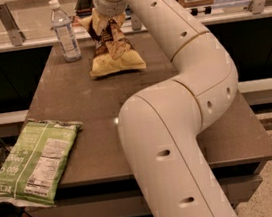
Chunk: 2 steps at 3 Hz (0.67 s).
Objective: Move brown chip bag near blue plastic bottle
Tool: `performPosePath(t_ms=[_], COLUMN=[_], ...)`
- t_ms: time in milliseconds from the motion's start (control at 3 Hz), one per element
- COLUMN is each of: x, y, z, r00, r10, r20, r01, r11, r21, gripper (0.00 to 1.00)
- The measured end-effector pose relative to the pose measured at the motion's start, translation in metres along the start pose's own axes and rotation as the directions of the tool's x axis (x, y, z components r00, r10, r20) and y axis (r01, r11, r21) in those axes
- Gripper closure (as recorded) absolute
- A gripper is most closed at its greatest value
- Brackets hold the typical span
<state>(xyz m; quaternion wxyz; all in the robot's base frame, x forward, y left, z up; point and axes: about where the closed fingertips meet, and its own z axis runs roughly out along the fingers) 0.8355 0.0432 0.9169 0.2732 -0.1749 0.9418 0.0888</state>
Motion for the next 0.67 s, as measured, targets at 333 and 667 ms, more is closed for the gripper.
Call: performPosePath(t_ms=[333, 667], x=[0.0006, 0.0006], y=[0.0012, 0.0012], z=[0.0040, 0.0042], r00=[1.000, 1.000], r10=[-0.001, -0.001], r20=[-0.003, -0.003], r01=[0.001, 0.001], r11=[1.0000, 1.0000], r21=[-0.001, -0.002], gripper=[0.00, 0.00])
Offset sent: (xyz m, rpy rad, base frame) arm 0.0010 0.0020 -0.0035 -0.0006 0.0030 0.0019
